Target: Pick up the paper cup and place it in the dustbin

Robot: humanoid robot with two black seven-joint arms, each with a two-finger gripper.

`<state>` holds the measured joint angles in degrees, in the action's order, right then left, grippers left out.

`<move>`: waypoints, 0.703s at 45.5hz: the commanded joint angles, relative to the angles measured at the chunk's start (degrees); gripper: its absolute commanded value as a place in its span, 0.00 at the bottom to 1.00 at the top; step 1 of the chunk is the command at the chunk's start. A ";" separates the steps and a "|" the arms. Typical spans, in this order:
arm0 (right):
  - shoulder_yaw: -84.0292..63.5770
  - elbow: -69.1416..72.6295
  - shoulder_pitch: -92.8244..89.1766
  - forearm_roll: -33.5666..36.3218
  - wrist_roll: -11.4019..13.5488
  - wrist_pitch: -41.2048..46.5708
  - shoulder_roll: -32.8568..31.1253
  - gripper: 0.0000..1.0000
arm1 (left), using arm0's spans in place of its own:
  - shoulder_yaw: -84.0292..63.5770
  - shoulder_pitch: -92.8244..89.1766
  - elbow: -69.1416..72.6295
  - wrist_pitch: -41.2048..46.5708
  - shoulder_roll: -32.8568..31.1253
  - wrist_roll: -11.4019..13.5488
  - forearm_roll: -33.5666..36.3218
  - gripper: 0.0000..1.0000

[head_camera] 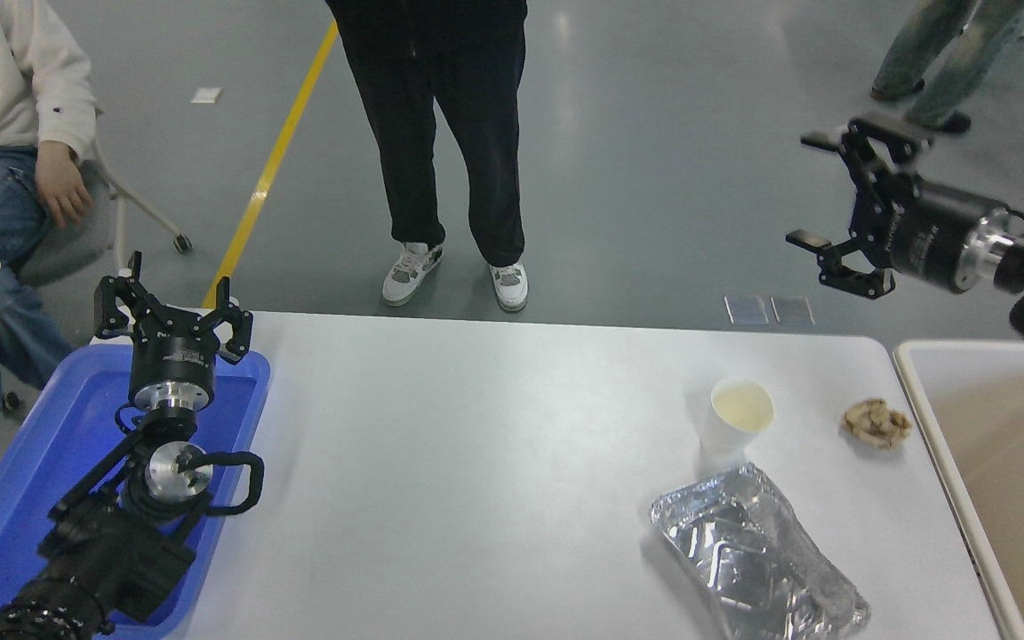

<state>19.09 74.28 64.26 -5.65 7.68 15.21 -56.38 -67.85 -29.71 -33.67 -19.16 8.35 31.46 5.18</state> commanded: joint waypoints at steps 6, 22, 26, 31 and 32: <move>-33.48 5.88 31.17 -0.76 -0.30 2.28 -8.13 1.00 | 0.00 0.00 0.00 0.00 0.00 0.00 0.01 0.99; -54.24 11.41 51.49 -10.60 -0.30 8.34 -6.38 1.00 | 0.00 0.00 0.00 0.00 0.00 0.00 0.01 0.99; -54.86 12.47 52.98 -14.38 -0.30 10.71 -5.76 1.00 | 0.00 0.00 0.00 0.00 0.00 0.00 0.01 0.99; -57.14 14.14 55.09 -17.72 -0.21 12.65 -4.71 1.00 | 0.00 0.00 0.00 0.00 0.00 0.00 0.01 0.99; -58.02 14.58 55.79 -18.25 -0.29 12.82 -4.53 1.00 | 0.00 0.00 0.00 0.00 0.00 0.00 0.01 0.99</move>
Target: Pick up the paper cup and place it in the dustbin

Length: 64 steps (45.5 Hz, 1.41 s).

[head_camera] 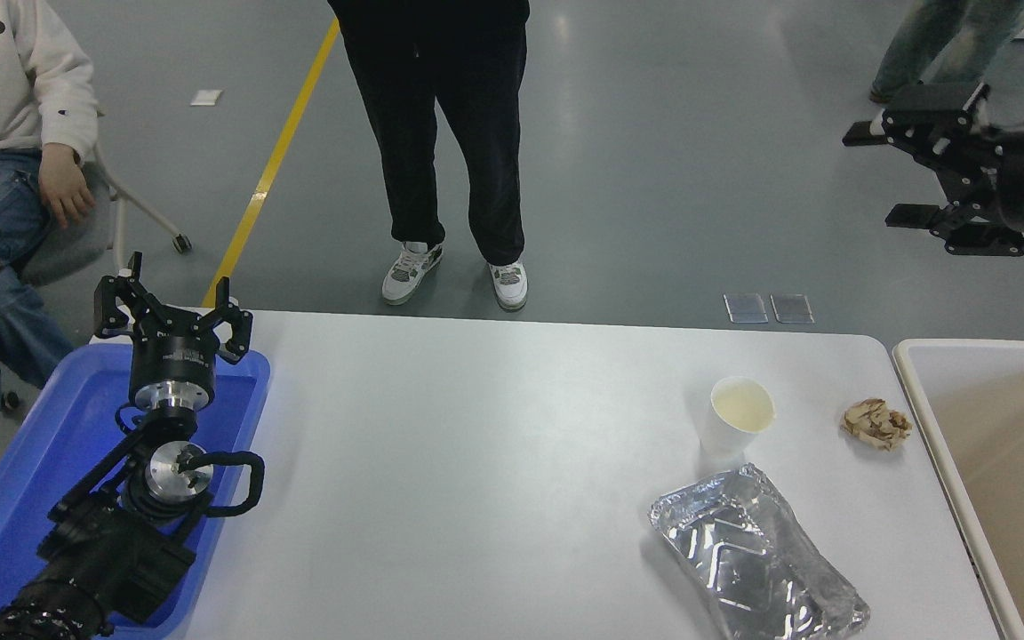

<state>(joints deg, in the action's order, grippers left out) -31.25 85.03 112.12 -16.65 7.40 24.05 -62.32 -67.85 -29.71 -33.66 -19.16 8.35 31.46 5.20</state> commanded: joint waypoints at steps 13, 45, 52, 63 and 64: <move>-21.99 8.93 20.49 -9.10 -0.02 11.89 2.12 1.00 | 0.00 0.00 0.00 0.00 0.00 0.00 -0.02 0.99; -45.83 14.97 42.65 -4.18 -7.31 20.95 23.83 1.00 | 0.00 0.00 0.00 0.00 0.00 0.00 -0.02 0.99; -42.49 14.97 43.62 -1.98 -6.70 20.95 24.97 1.00 | 0.00 0.00 0.00 0.00 0.00 0.00 -0.02 0.99; -40.99 14.97 42.83 -1.72 -6.43 20.95 27.96 1.00 | 0.00 0.00 0.00 0.00 0.00 0.00 -0.02 0.99; -41.08 14.97 42.65 -1.72 -6.35 20.95 27.96 1.00 | 0.00 0.00 0.00 0.00 0.00 0.00 -0.02 0.99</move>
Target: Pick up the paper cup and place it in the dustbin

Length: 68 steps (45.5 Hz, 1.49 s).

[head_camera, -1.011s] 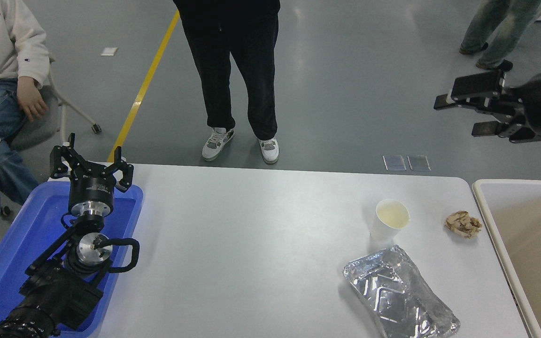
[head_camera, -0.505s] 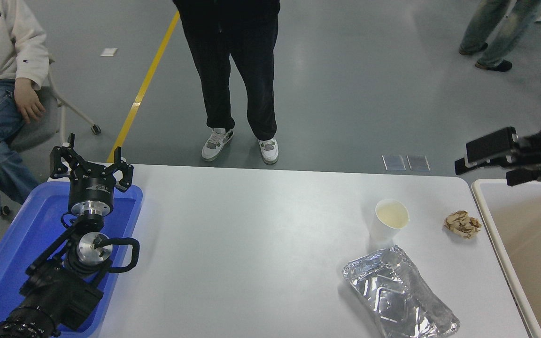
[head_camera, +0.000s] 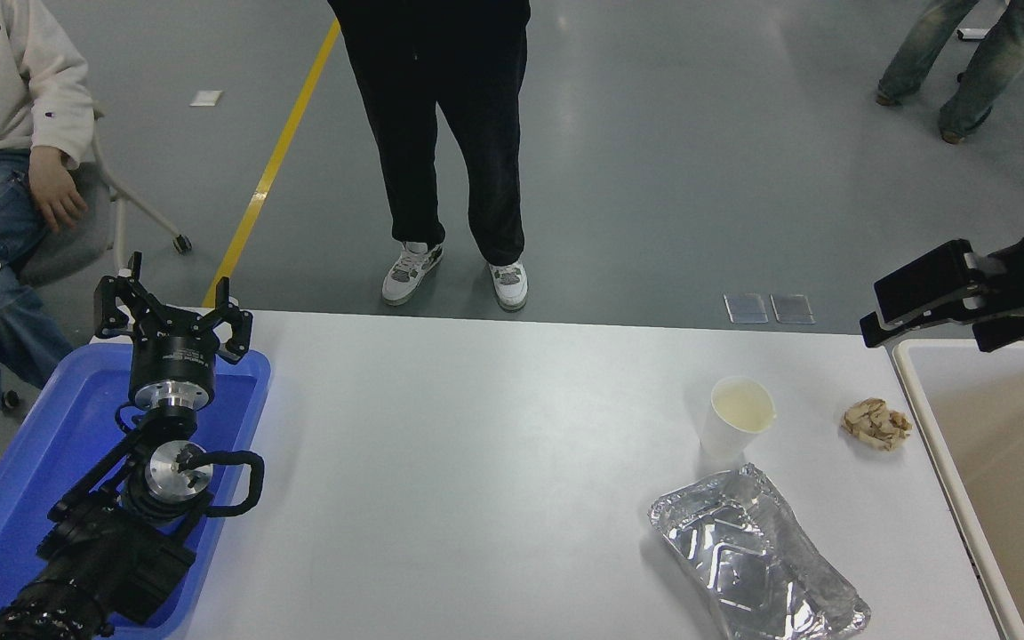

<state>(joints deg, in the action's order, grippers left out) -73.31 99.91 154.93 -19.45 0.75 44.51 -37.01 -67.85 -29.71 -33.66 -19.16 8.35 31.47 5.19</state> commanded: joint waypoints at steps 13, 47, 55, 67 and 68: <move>0.45 0.09 -1.82 1.08 0.57 0.49 0.36 1.00 | 0.00 0.00 0.00 0.00 0.00 0.00 0.00 0.99; 9.93 -14.64 -28.18 0.99 0.48 -2.84 5.45 1.00 | 0.00 0.00 0.00 0.00 0.00 0.00 0.00 0.99; 12.92 -21.15 -36.88 0.55 0.39 -7.86 7.30 1.00 | 0.00 0.00 0.00 0.00 0.00 0.00 0.00 0.99; 22.68 -32.92 -55.59 -10.69 0.39 -12.16 7.74 1.00 | 0.00 0.00 0.00 0.00 0.00 0.00 0.00 0.99; 23.12 -33.89 -57.00 -11.83 0.39 -12.34 7.92 1.00 | 0.00 0.00 0.00 0.00 0.00 0.00 0.00 0.99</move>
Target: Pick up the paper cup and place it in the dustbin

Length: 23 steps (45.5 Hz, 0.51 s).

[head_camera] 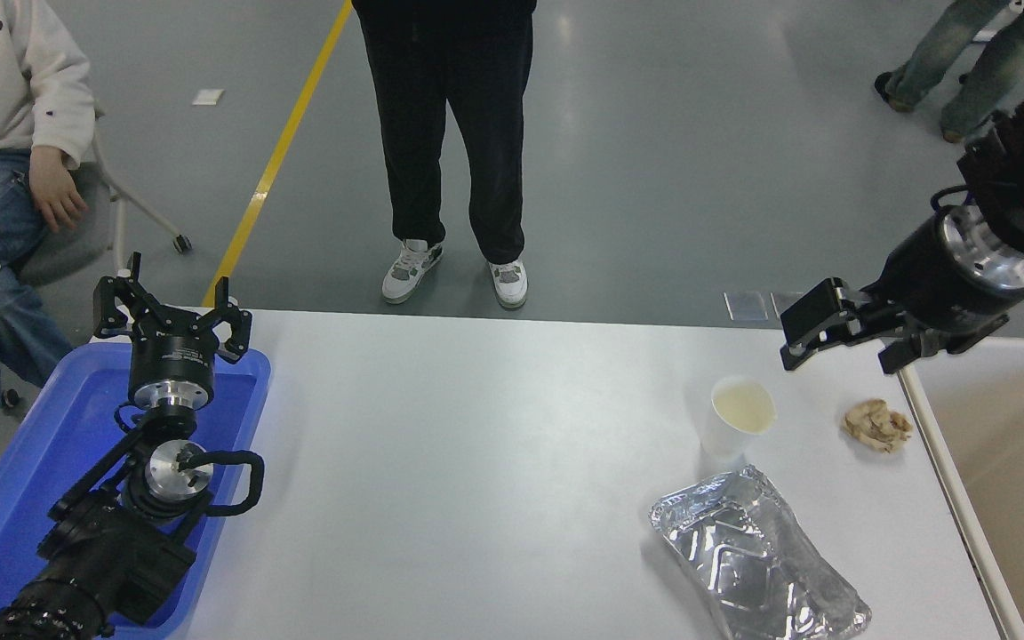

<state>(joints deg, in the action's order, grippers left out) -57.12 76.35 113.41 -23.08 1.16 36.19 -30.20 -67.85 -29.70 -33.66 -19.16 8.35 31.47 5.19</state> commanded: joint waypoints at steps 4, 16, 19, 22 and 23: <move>8.16 -13.24 -19.62 -11.89 -0.02 -4.37 1.28 1.00 | 0.00 0.00 0.00 0.00 0.00 0.00 0.00 0.99; 11.07 -22.03 -28.86 -13.22 0.16 -9.20 5.41 1.00 | 0.00 0.00 0.00 0.00 0.00 0.00 0.00 0.99; 11.07 -23.61 -30.00 -13.22 0.16 -9.64 5.76 1.00 | 0.00 0.00 0.00 0.00 0.00 0.00 0.00 0.99; 11.24 -25.46 -31.32 -13.22 0.16 -9.73 5.85 1.00 | 0.00 0.00 0.00 0.00 0.00 0.00 0.00 0.99; 11.24 -25.99 -31.58 -13.22 0.16 -9.73 5.94 1.00 | 0.00 0.00 0.00 0.00 0.00 0.00 0.00 0.99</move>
<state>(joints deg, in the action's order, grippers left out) -47.49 57.57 88.60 -34.82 1.25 28.52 -26.30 -67.85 -29.70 -33.66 -19.16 8.35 31.46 5.19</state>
